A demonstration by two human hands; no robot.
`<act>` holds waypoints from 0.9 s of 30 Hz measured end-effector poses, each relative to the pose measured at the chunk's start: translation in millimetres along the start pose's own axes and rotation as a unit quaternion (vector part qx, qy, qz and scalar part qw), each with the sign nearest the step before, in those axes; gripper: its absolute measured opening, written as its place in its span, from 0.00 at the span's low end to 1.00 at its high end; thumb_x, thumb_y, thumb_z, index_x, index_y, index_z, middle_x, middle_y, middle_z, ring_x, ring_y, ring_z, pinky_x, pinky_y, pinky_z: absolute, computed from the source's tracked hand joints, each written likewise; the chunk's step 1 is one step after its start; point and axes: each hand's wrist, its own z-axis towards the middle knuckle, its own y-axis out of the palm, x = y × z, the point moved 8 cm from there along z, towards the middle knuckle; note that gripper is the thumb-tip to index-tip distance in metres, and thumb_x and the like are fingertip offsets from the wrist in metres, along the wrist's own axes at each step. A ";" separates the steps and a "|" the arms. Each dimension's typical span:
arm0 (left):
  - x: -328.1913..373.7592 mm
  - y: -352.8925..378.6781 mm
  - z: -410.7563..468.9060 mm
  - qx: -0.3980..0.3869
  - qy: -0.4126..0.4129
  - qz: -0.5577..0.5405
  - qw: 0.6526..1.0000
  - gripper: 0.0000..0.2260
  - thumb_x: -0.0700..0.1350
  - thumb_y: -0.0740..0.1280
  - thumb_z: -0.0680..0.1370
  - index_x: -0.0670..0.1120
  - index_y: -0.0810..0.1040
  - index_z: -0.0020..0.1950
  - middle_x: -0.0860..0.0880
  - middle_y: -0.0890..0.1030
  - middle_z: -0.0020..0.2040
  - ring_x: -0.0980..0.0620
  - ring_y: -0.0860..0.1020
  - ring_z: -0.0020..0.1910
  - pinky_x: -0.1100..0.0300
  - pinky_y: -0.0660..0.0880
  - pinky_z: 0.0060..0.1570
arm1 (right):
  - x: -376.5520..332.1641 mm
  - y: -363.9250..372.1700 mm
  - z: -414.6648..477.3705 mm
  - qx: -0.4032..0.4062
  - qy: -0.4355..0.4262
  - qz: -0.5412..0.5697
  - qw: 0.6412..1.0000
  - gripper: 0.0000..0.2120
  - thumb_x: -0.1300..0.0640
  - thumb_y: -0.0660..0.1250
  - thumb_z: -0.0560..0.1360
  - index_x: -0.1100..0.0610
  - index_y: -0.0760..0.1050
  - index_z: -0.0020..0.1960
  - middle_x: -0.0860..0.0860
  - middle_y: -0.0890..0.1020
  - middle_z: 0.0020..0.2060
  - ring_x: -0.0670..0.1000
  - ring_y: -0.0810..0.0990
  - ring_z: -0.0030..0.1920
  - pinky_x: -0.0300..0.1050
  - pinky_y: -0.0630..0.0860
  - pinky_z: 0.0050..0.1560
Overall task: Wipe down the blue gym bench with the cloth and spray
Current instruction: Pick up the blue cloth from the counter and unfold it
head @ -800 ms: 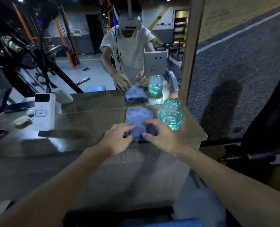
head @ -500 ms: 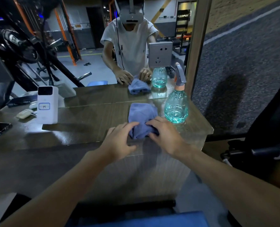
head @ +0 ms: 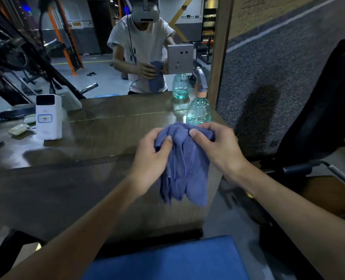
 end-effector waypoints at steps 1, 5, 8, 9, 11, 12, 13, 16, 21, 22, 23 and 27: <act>-12.5 8.5 -7.3 -0.018 -0.071 -0.053 0.996 0.06 0.44 0.63 0.82 0.48 0.79 0.55 0.48 0.83 0.52 0.59 0.81 0.48 0.61 0.76 0.49 | 6.1 -7.3 -7.5 0.005 0.023 0.016 1.000 0.08 0.56 0.70 0.76 0.62 0.80 0.45 0.49 0.81 0.35 0.40 0.76 0.33 0.34 0.72 0.35; -34.2 67.3 -65.3 -0.160 -0.260 -0.265 0.915 0.31 0.61 0.68 0.76 0.44 0.69 0.72 0.42 0.77 0.67 0.48 0.80 0.61 0.51 0.76 0.60 | 38.2 -28.7 -42.3 -0.001 0.085 0.049 0.995 0.08 0.56 0.73 0.74 0.62 0.80 0.44 0.51 0.82 0.34 0.42 0.78 0.33 0.39 0.76 0.37; -54.0 82.2 -103.7 -0.070 -0.257 -0.087 0.960 0.35 0.51 0.78 0.69 0.54 0.62 0.70 0.56 0.76 0.61 0.60 0.79 0.54 0.61 0.76 0.52 | 72.2 -40.3 -73.1 -0.035 0.118 0.046 0.991 0.09 0.54 0.74 0.72 0.58 0.77 0.40 0.49 0.80 0.32 0.43 0.78 0.32 0.42 0.76 0.36; -65.4 90.9 -116.2 -0.057 -0.248 -0.050 0.966 0.34 0.47 0.78 0.70 0.55 0.62 0.69 0.58 0.77 0.58 0.61 0.79 0.53 0.62 0.76 0.51 | 84.7 -45.6 -84.6 -0.043 0.126 0.038 0.990 0.10 0.53 0.74 0.72 0.57 0.76 0.40 0.49 0.80 0.32 0.43 0.77 0.32 0.42 0.75 0.36; -91.5 112.5 -140.9 -0.041 -0.252 -0.062 0.965 0.26 0.42 0.76 0.73 0.52 0.68 0.66 0.54 0.80 0.56 0.56 0.81 0.53 0.61 0.77 0.51 | 111.3 -59.8 -108.1 -0.044 0.141 0.028 0.989 0.10 0.52 0.74 0.72 0.56 0.75 0.41 0.53 0.81 0.35 0.46 0.79 0.36 0.47 0.78 0.41; -102.8 120.4 -151.3 -0.027 -0.255 -0.081 0.963 0.19 0.40 0.73 0.75 0.50 0.72 0.62 0.51 0.82 0.54 0.52 0.82 0.51 0.60 0.78 0.48 | 125.0 -68.7 -120.2 -0.035 0.151 0.035 0.987 0.10 0.51 0.73 0.73 0.57 0.76 0.44 0.56 0.81 0.38 0.49 0.79 0.39 0.51 0.79 0.44; -113.7 126.7 -160.6 -0.015 -0.259 -0.098 0.961 0.11 0.38 0.70 0.78 0.47 0.75 0.58 0.47 0.83 0.51 0.49 0.82 0.49 0.59 0.79 0.45 | 137.4 -77.3 -133.6 -0.028 0.167 0.053 0.984 0.11 0.52 0.73 0.73 0.59 0.76 0.47 0.58 0.82 0.40 0.51 0.79 0.41 0.54 0.79 0.47; -152.0 155.6 -186.4 -0.044 -0.298 -0.184 0.936 0.08 0.40 0.60 0.82 0.41 0.78 0.56 0.41 0.83 0.50 0.46 0.83 0.48 0.53 0.79 0.48 | 180.4 -83.6 -176.3 -0.056 0.247 0.135 0.958 0.13 0.59 0.72 0.74 0.56 0.73 0.57 0.56 0.81 0.50 0.51 0.81 0.47 0.55 0.79 0.53; -212.1 196.6 -237.4 -0.160 -0.346 -0.278 0.882 0.15 0.45 0.64 0.81 0.34 0.78 0.60 0.35 0.82 0.56 0.41 0.82 0.56 0.48 0.78 0.57 | 242.5 -76.1 -234.5 -0.051 0.275 0.073 0.957 0.23 0.69 0.71 0.72 0.55 0.69 0.62 0.55 0.80 0.52 0.54 0.81 0.52 0.54 0.78 0.56; -227.4 200.4 -246.3 -0.175 -0.334 -0.261 0.889 0.14 0.40 0.67 0.80 0.34 0.76 0.62 0.34 0.81 0.57 0.39 0.81 0.57 0.47 0.78 0.57 | 256.2 -74.2 -245.5 -0.042 0.279 0.077 0.956 0.24 0.70 0.71 0.72 0.56 0.68 0.64 0.55 0.80 0.51 0.52 0.81 0.50 0.51 0.79 0.53; -245.1 200.7 -253.3 -0.171 -0.332 -0.239 0.896 0.12 0.36 0.67 0.79 0.35 0.75 0.62 0.34 0.81 0.57 0.39 0.82 0.56 0.48 0.79 0.55 | 269.6 -73.3 -255.6 -0.030 0.281 0.079 0.956 0.24 0.70 0.70 0.73 0.57 0.68 0.65 0.53 0.80 0.50 0.50 0.80 0.48 0.47 0.80 0.50; -319.6 198.4 -280.6 -0.122 -0.368 -0.229 0.893 0.18 0.28 0.68 0.74 0.42 0.73 0.60 0.41 0.83 0.48 0.47 0.83 0.42 0.55 0.81 0.45 | 344.4 -79.7 -296.6 0.034 0.340 0.077 0.937 0.22 0.70 0.68 0.75 0.57 0.65 0.65 0.51 0.80 0.44 0.44 0.82 0.38 0.41 0.81 0.40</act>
